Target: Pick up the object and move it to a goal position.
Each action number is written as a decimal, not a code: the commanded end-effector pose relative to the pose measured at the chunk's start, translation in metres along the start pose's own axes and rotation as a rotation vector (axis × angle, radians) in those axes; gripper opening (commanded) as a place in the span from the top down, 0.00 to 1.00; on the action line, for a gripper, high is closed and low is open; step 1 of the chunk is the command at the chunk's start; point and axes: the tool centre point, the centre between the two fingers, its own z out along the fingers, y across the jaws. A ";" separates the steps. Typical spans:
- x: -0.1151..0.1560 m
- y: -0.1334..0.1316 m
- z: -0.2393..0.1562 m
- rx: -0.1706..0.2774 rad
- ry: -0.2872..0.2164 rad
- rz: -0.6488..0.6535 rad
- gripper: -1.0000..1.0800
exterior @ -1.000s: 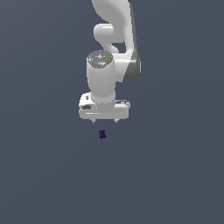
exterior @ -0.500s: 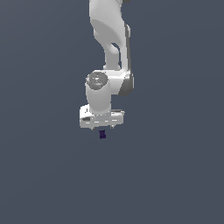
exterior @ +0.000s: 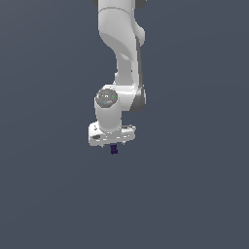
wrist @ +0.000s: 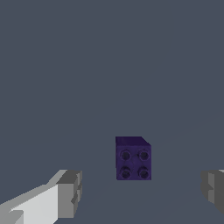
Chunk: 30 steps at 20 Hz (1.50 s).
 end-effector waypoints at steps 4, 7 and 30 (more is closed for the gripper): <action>0.000 0.000 0.008 0.000 0.001 -0.001 0.04; 0.000 0.000 0.021 0.000 0.001 -0.002 0.04; 0.000 -0.001 0.050 0.000 0.002 -0.004 1.00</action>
